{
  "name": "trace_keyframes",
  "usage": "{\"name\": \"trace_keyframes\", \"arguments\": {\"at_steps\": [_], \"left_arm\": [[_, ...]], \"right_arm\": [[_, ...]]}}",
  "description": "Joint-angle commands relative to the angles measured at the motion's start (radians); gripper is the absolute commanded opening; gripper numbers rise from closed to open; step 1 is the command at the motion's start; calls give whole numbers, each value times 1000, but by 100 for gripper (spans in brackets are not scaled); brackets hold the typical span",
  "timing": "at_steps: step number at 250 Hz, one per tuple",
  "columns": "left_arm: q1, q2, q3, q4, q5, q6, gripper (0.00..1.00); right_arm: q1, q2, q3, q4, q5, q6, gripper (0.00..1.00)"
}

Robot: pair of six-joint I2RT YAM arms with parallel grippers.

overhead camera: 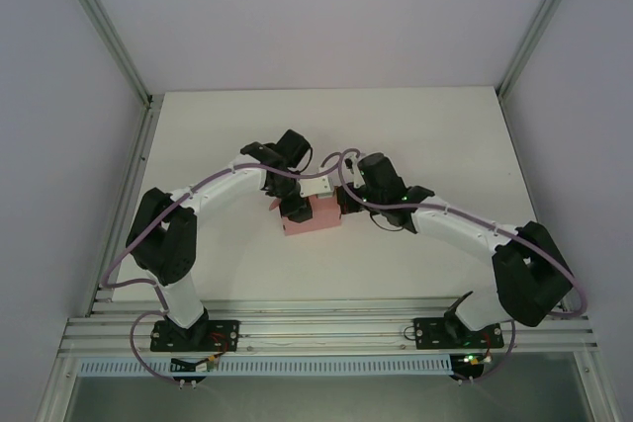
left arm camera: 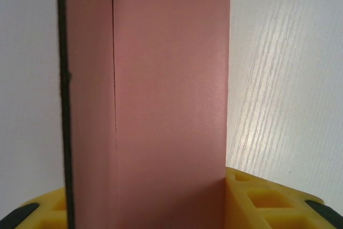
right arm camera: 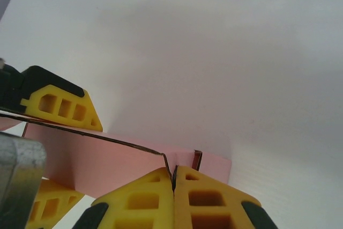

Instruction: Assemble paper box

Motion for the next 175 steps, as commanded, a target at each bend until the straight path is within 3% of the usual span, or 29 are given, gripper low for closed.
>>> {"name": "trace_keyframes", "arguments": {"at_steps": [1, 60, 121, 175], "left_arm": [[-16, 18, 13, 86, 43, -2, 44], [-16, 2, -2, 102, 40, -8, 45], [-15, -6, -3, 120, 31, -41, 48], [-17, -64, -3, 180, 9, -142, 72]], "right_arm": [[48, 26, -88, 64, -114, -55, 0], [52, 9, -167, 109, -110, -164, 0], [54, 7, -193, 129, -43, -131, 0], [62, -49, -200, 137, -26, -97, 0]]}}
